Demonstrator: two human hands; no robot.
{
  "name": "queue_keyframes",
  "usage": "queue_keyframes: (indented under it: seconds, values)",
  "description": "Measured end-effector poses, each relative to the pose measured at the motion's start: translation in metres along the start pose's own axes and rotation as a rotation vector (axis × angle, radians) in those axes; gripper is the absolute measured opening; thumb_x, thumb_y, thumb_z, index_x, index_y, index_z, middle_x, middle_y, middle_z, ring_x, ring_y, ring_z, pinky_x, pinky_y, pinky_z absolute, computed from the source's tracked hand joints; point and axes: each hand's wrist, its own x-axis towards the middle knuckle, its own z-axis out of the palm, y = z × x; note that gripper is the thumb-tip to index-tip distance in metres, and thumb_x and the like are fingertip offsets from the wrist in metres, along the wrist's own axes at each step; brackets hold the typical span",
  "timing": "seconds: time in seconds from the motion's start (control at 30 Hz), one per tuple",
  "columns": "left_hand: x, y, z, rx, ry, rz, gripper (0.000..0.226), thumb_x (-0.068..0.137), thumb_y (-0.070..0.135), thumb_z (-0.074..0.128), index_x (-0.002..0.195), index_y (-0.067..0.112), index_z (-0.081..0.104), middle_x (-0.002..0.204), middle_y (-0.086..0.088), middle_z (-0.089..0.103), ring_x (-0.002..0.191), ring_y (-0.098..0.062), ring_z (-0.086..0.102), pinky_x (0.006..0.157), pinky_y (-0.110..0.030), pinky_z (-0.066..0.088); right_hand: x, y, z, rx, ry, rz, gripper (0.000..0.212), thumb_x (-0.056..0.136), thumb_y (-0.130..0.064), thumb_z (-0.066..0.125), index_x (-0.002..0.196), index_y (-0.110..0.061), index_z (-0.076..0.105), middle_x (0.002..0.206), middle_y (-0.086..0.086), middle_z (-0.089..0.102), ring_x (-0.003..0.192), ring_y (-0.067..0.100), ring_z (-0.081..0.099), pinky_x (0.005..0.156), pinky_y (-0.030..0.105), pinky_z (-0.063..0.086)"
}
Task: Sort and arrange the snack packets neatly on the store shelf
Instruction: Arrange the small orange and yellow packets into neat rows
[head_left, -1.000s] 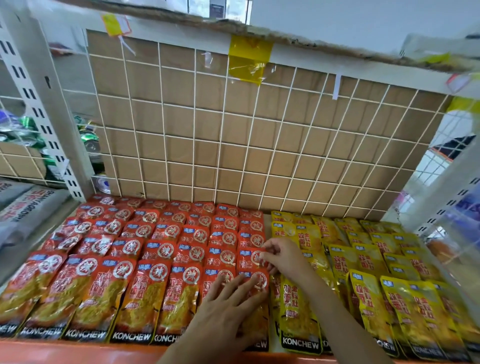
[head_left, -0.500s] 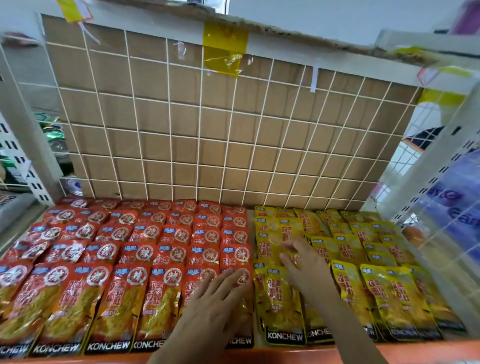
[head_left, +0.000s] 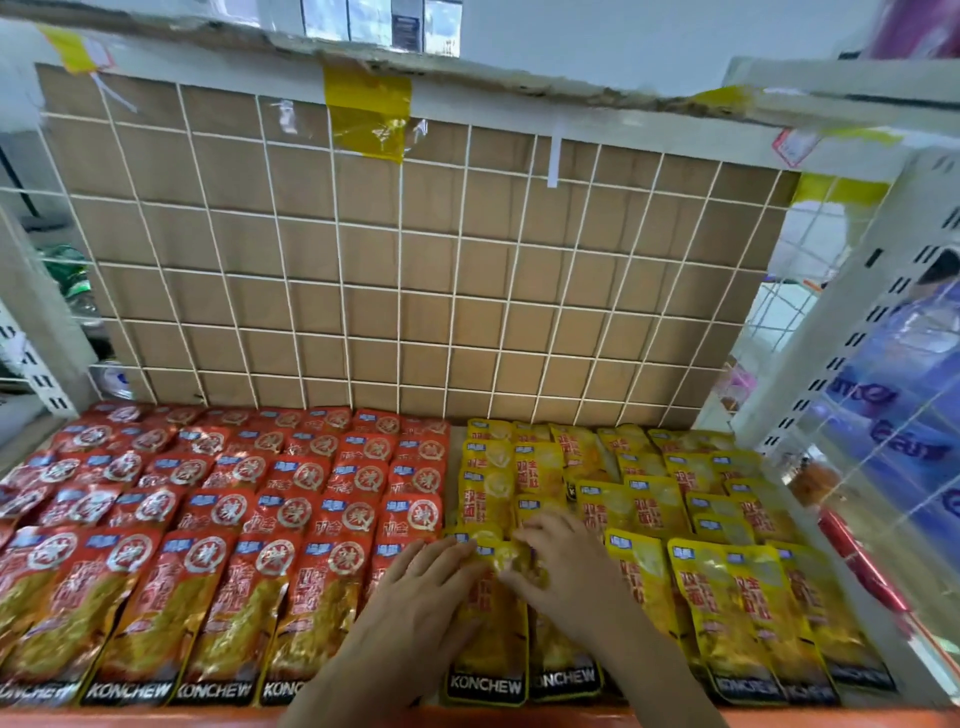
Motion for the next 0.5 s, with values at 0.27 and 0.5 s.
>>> queue_keyframes:
  seconds: [0.27, 0.5]
  values:
    - [0.0052, 0.0050, -0.0001, 0.064, -0.216, -0.071, 0.068, 0.086, 0.072, 0.016, 0.130, 0.029, 0.046, 0.130, 0.017, 0.054, 0.122, -0.002, 0.047, 0.107, -0.034, 0.013, 0.0013, -0.0002, -0.0075, 0.062, -0.079, -0.055, 0.101, 0.060, -0.076, 0.003, 0.138, -0.024, 0.041, 0.136, -0.009, 0.039, 0.132, 0.010, 0.027, 0.108, 0.025, 0.021]
    - [0.0086, 0.0083, -0.0053, 0.036, -0.233, -0.072, 0.071, 0.075, 0.082, 0.027, 0.121, 0.034, 0.049, 0.124, 0.020, 0.056, 0.117, 0.001, 0.052, 0.108, -0.033, 0.013, 0.0019, 0.0055, -0.0058, 0.105, -0.018, -0.075, 0.048, 0.090, -0.040, 0.054, 0.135, -0.027, 0.043, 0.127, -0.009, 0.042, 0.125, 0.008, 0.032, 0.104, 0.021, 0.025]
